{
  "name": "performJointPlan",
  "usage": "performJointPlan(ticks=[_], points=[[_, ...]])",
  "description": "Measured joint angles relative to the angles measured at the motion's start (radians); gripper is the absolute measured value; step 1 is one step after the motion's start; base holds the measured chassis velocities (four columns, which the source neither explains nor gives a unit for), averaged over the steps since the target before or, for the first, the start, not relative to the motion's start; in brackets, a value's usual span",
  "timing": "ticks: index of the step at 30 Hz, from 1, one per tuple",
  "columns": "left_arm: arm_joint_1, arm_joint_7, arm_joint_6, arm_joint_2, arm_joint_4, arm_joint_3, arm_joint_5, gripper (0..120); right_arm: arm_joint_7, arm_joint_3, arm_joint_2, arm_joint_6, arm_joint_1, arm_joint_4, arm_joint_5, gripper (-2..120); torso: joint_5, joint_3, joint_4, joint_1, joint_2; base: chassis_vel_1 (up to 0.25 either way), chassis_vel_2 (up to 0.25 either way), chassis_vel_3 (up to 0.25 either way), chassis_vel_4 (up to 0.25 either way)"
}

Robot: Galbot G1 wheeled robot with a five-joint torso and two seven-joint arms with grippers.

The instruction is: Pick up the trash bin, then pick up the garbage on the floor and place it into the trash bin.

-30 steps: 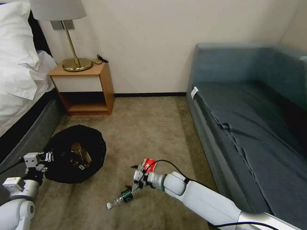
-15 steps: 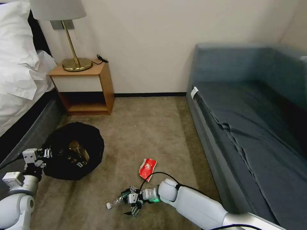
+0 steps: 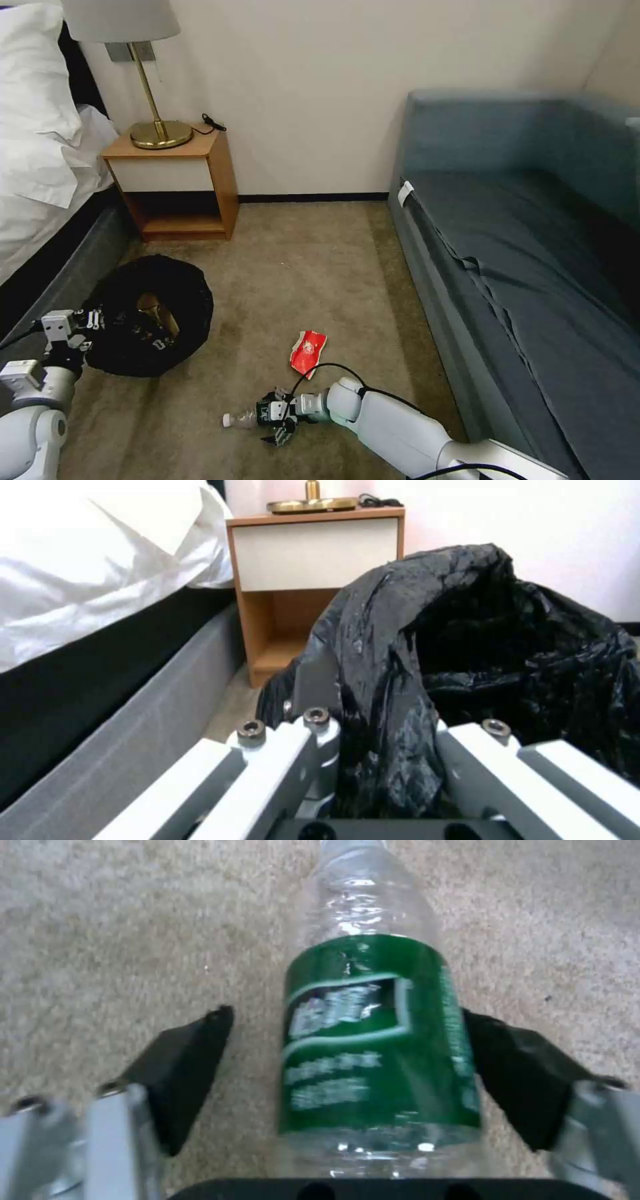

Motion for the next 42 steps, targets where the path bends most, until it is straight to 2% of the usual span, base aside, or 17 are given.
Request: performJointPlan(ticks=[4,6,9,10,12,14,17,23,29,35,37,40,42], points=[[0.002,0.003,0.000,-0.003,-0.004,-0.001,0.000,5,0.000,0.001,-0.003,0.000,-0.001,0.003,0.007,73,-0.0001,0.000,-0.0001,0.000,0.000,0.000,0.000,0.000,0.000],[0.004,0.003,0.000,-0.006,-0.011,0.001,0.000,5,0.000,0.008,-0.004,0.000,-0.002,0.004,0.009,61,0.0000,0.000,-0.0001,0.000,0.000,0.000,0.000,0.000,0.000],[0.004,0.003,0.000,-0.008,-0.013,0.002,0.001,5,0.000,0.014,-0.004,0.000,-0.004,0.004,0.010,54,0.0000,0.000,-0.0001,0.000,0.000,0.000,0.000,0.000,0.000],[0.005,0.003,0.000,-0.009,-0.014,0.003,0.003,5,0.000,0.018,-0.003,0.000,-0.006,0.005,0.010,48,0.0000,0.000,-0.0002,0.000,0.000,0.000,0.000,0.000,0.000],[0.005,0.003,0.000,-0.009,-0.015,0.004,0.003,5,0.000,0.021,-0.003,0.000,-0.008,0.005,0.010,44,0.0000,0.000,-0.0001,0.000,0.000,0.000,0.000,0.000,0.000],[0.007,0.003,0.000,-0.010,-0.016,0.004,0.003,5,0.000,0.032,-0.005,0.000,-0.013,0.008,0.010,34,0.0000,0.000,-0.0001,0.000,0.000,0.000,0.000,0.000,0.000],[0.007,0.003,0.001,-0.009,-0.018,0.005,0.004,5,0.001,0.045,-0.011,0.000,-0.018,0.017,0.009,28,0.0000,0.000,-0.0001,0.000,0.000,0.000,0.000,0.000,0.000],[0.007,0.003,0.006,-0.006,-0.022,0.008,0.005,5,0.011,0.084,-0.034,-0.003,-0.037,0.074,0.012,24,0.0000,0.000,-0.0001,0.000,0.000,0.000,0.000,0.000,0.000],[0.007,0.003,0.008,0.002,-0.026,0.018,0.006,5,0.022,0.145,-0.088,-0.022,-0.070,0.212,0.031,24,0.0000,0.000,-0.0002,0.000,0.000,0.000,0.000,0.000,0.000],[-0.006,0.001,0.005,0.006,-0.012,0.033,0.005,5,0.025,0.266,-0.111,-0.022,-0.089,0.347,-0.020,24,0.0000,0.000,-0.0001,0.000,0.000,0.000,0.000,0.000,0.000],[-0.012,0.001,0.005,0.010,-0.007,0.042,0.004,5,0.024,0.345,-0.114,-0.009,-0.095,0.410,-0.060,24,0.0002,0.000,-0.0001,0.000,0.000,0.000,0.000,0.000,0.000],[-0.014,0.001,0.005,0.012,-0.004,0.045,0.004,5,0.023,0.378,-0.115,-0.001,-0.098,0.430,-0.079,24,0.0001,0.000,-0.0001,0.000,0.000,0.000,0.000,0.000,0.000],[-0.018,0.001,0.003,0.019,0.002,0.053,0.001,5,0.019,0.480,-0.122,0.031,-0.100,0.485,-0.133,24,0.0002,0.000,-0.0002,0.000,0.000,0.000,0.000,0.000,0.000]])
